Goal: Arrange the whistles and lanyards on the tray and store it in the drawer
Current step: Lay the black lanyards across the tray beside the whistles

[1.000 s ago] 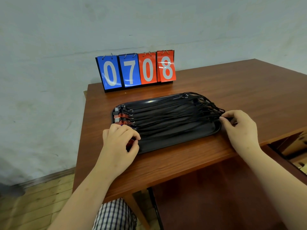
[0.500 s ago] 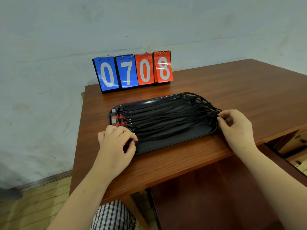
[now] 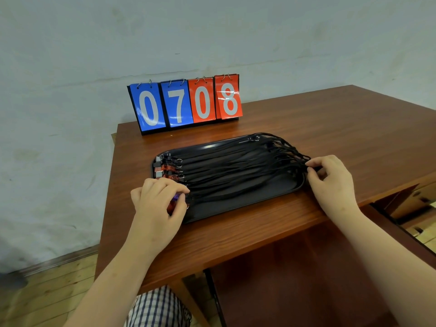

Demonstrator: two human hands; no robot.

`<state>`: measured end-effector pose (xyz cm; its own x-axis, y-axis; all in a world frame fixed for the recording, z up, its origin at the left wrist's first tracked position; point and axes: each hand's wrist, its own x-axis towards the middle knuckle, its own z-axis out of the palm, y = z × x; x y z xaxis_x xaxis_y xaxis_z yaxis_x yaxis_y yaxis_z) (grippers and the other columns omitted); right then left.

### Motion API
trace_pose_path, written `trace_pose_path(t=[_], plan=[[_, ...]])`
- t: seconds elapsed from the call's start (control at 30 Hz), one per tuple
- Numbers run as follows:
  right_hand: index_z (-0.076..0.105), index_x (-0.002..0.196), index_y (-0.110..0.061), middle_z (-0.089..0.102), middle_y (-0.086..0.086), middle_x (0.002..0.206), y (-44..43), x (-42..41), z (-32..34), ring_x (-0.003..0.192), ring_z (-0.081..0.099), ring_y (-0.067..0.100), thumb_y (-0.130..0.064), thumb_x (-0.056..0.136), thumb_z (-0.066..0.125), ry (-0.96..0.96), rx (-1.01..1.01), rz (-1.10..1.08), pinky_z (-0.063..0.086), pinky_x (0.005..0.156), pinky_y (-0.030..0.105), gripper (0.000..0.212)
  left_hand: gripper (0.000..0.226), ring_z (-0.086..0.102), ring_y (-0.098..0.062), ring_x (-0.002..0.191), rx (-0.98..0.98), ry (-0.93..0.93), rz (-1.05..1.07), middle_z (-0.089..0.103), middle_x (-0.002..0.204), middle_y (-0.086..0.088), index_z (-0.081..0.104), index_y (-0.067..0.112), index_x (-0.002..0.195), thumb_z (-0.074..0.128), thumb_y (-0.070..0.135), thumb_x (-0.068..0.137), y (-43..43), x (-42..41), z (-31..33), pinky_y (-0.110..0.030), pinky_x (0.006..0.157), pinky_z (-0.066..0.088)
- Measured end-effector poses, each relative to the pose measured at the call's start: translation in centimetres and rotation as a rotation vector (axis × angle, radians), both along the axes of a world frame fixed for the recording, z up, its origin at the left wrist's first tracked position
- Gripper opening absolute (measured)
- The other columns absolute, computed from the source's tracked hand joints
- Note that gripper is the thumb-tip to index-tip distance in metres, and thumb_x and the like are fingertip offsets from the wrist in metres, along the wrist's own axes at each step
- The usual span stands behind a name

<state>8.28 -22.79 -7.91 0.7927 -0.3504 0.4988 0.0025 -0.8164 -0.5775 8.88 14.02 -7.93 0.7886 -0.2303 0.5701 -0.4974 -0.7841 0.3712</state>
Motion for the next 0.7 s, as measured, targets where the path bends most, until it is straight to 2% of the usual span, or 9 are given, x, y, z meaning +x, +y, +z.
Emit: trace_pose_path(t=[0.17, 0.27, 0.37, 0.47, 0.57, 0.7], plan=[[0.065, 0.102, -0.015, 0.053, -0.005, 0.104, 0.1, -0.1, 0.0, 0.075, 0.053, 0.003, -0.010, 0.095, 0.057, -0.008, 0.033, -0.011, 0.035, 0.064, 0.007, 0.012, 0.017, 0.054, -0.010, 0.097, -0.168, 0.025, 0.075, 0.061, 0.097, 0.012, 0.064, 0.027, 0.107, 0.052, 0.023, 0.096, 0.2, 0.1, 0.2, -0.025, 0.088, 0.020], [0.065, 0.103, -0.015, 0.052, -0.004, 0.103, 0.2, -0.2, 0.1, 0.075, 0.053, 0.004, -0.011, 0.096, 0.057, -0.030, 0.058, -0.022, 0.036, 0.064, 0.007, 0.011, 0.018, 0.055, -0.011, 0.093, -0.277, 0.028, 0.147, 0.060, 0.095, 0.010, 0.062, 0.027, 0.106, 0.055, 0.013, 0.097, 0.2, -0.1, 0.5, -0.037, 0.093, 0.032], [0.063, 0.102, -0.018, 0.058, -0.002, 0.094, 0.5, -0.5, 0.2, 0.075, 0.054, 0.005, -0.015, 0.096, 0.058, -0.085, 0.093, -0.021, 0.038, 0.063, 0.009, 0.009, 0.017, 0.054, -0.009, 0.094, -0.381, 0.052, 0.262, 0.057, 0.097, 0.013, 0.058, 0.029, 0.105, 0.052, 0.015, 0.097, 0.8, 0.4, 0.4, -0.054, 0.092, 0.046], [0.062, 0.100, -0.024, 0.061, -0.004, 0.080, 0.9, -0.8, 0.3, 0.069, 0.058, 0.012, -0.022, 0.096, 0.060, -0.069, 0.165, 0.041, 0.045, 0.058, 0.021, 0.005, 0.016, 0.056, -0.014, 0.100, -0.501, 0.195, 0.389, 0.057, 0.101, 0.010, 0.056, 0.027, 0.111, 0.050, 0.019, 0.098, 1.4, 1.1, -0.1, -0.053, 0.092, 0.050], [0.061, 0.101, -0.024, 0.061, -0.001, 0.075, 0.9, -0.5, 0.3, 0.065, 0.060, 0.017, -0.027, 0.096, 0.062, 0.026, 0.132, 0.066, 0.045, 0.053, 0.025, 0.006, 0.021, 0.056, -0.016, 0.098, -0.489, 0.309, 0.447, 0.058, 0.106, 0.006, 0.055, 0.019, 0.121, 0.049, 0.021, 0.100, 1.6, 1.6, -0.3, -0.051, 0.093, 0.051], [0.058, 0.096, -0.020, 0.058, 0.001, 0.072, 0.7, 0.0, 0.2, 0.064, 0.058, 0.018, -0.027, 0.094, 0.065, 0.092, 0.060, 0.056, 0.042, 0.051, 0.025, 0.010, 0.023, 0.059, -0.021, 0.104, -0.437, 0.404, 0.447, 0.060, 0.106, 0.008, 0.055, 0.023, 0.122, 0.046, 0.025, 0.101, 1.5, 2.1, -0.2, -0.054, 0.101, 0.045]])
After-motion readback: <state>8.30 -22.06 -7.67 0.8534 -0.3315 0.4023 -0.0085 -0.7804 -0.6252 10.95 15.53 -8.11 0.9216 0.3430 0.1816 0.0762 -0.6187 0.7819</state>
